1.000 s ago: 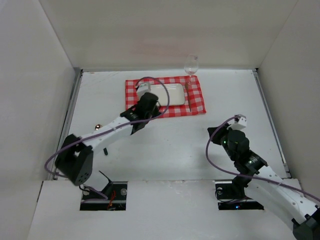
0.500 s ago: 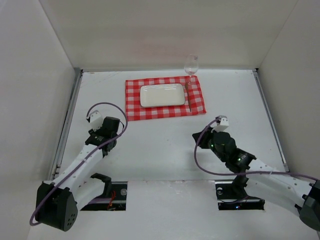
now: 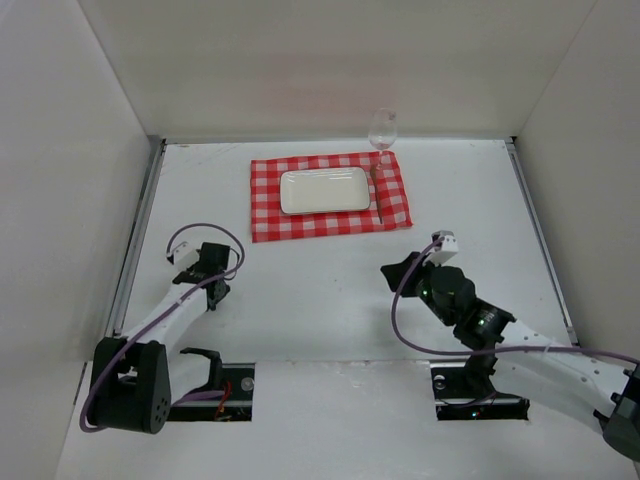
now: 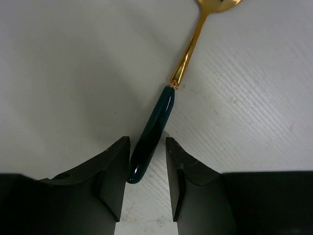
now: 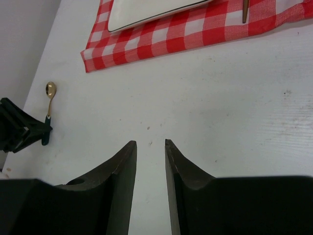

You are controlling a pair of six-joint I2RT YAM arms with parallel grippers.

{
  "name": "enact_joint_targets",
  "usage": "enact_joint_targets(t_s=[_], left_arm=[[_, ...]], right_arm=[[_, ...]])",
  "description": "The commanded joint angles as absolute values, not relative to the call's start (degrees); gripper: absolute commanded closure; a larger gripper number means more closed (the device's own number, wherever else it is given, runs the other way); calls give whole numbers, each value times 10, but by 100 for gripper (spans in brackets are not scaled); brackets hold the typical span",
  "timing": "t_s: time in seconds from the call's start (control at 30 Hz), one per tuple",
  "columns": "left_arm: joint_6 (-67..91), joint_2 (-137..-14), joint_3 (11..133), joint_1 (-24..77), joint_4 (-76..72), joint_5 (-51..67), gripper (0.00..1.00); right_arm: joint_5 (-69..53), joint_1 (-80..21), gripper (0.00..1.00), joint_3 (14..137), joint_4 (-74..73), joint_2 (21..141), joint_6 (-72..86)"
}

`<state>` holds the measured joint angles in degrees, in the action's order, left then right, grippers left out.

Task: Set the dinner table for one person

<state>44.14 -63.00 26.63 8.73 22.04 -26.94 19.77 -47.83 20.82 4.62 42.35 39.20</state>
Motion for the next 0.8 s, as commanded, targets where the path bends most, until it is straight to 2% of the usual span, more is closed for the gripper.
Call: enact_joint_targets(t_s=[0.0, 0.1, 0.2, 0.3, 0.53, 0.77], left_arm=[[463, -644, 247, 81, 189, -241, 68], [474, -652, 236, 87, 173, -233, 73], [475, -658, 229, 88, 155, -228, 91], [472, -637, 223, 91, 147, -228, 99], [401, -546, 309, 143, 158, -230, 100], [251, -708, 483, 204, 58, -157, 100]], right_arm=[[201, -485, 64, 217, 79, 409, 385], [201, -485, 64, 215, 79, 403, 385], [201, -485, 64, 215, 79, 402, 386], [201, -482, 64, 214, 79, 401, 387], [201, -480, 63, 214, 95, 429, 391], [206, -481, 63, 213, 105, 448, 392]])
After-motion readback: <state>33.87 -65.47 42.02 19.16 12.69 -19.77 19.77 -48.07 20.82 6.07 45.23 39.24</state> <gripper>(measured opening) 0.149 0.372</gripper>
